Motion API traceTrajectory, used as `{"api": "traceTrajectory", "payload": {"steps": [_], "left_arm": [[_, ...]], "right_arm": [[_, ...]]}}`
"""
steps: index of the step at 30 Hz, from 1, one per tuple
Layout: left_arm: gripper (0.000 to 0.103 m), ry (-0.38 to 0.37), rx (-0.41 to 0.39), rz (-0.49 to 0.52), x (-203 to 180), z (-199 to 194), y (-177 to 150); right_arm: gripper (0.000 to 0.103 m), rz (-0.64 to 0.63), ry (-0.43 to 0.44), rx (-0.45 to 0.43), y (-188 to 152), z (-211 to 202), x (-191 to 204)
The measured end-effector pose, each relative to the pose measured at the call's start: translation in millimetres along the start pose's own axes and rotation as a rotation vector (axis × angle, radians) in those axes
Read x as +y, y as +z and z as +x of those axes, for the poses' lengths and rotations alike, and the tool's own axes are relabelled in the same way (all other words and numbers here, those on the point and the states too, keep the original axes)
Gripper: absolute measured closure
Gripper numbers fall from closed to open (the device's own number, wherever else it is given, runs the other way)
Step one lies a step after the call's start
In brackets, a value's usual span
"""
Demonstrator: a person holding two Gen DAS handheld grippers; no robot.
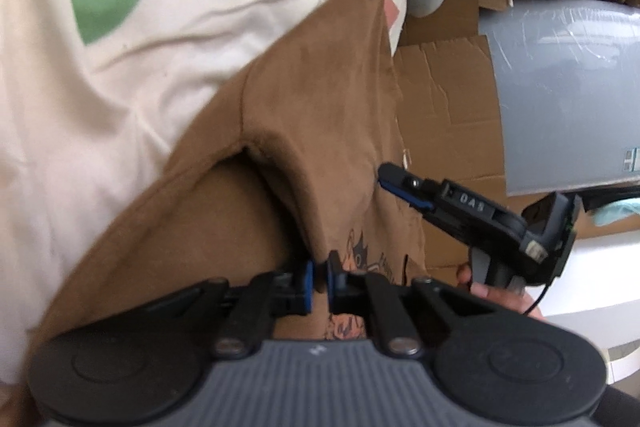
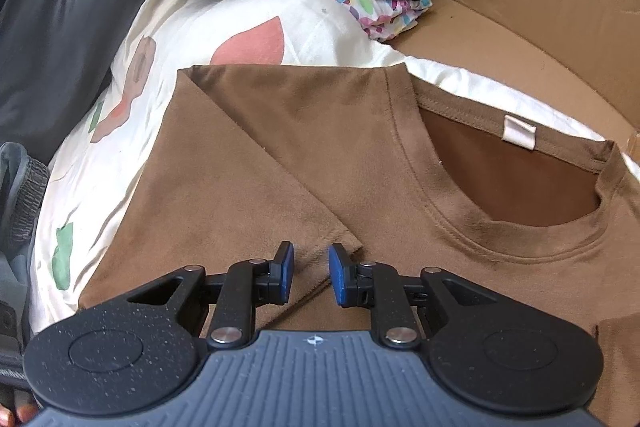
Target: Fold clothes
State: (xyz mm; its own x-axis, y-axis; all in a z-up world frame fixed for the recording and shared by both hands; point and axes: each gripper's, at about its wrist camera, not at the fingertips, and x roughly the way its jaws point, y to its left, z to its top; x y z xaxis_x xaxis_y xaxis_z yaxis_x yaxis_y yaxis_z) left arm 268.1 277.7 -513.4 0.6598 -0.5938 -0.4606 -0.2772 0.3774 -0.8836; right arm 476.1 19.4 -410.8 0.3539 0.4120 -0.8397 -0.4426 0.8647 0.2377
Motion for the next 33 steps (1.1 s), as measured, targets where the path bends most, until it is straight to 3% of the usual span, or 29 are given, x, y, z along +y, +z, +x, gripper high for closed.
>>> {"api": "traceTrajectory", "payload": {"steps": [3, 6, 10, 12, 14, 21, 26, 29, 31, 33], "left_arm": [[0.098, -0.017, -0.015, -0.004, -3, -7, 4], [0.098, -0.027, -0.022, 0.0, -3, -9, 7], [0.098, -0.025, -0.023, -0.002, -2, -7, 5], [0.098, -0.026, -0.022, -0.006, -3, -9, 4], [0.097, -0.029, -0.025, -0.009, -7, -8, 3], [0.098, -0.035, -0.042, -0.019, -14, -9, 2], [0.097, 0.115, 0.005, -0.006, -7, 5, 0], [0.096, 0.142, 0.017, 0.025, -11, 5, 4], [0.081, 0.159, 0.003, 0.064, -19, -3, 6], [0.077, 0.181, -0.024, 0.087, -22, -16, 8]], "right_arm": [[0.074, 0.024, -0.02, -0.017, 2, -4, -4], [0.058, 0.042, -0.049, -0.023, 4, -4, -9], [0.058, 0.033, -0.051, -0.008, 1, 3, -11], [0.064, 0.008, -0.041, 0.004, -1, 8, -9], [0.101, -0.029, -0.048, 0.02, 0, 11, -4], [0.103, -0.097, -0.079, -0.02, 13, -5, 6], [0.103, -0.06, -0.143, 0.035, 13, 7, -3], [0.102, -0.068, -0.14, 0.028, 9, 3, -2], [0.099, -0.062, -0.116, 0.008, 9, -4, 0], [0.099, -0.059, -0.107, -0.005, 10, -10, 3]]}}
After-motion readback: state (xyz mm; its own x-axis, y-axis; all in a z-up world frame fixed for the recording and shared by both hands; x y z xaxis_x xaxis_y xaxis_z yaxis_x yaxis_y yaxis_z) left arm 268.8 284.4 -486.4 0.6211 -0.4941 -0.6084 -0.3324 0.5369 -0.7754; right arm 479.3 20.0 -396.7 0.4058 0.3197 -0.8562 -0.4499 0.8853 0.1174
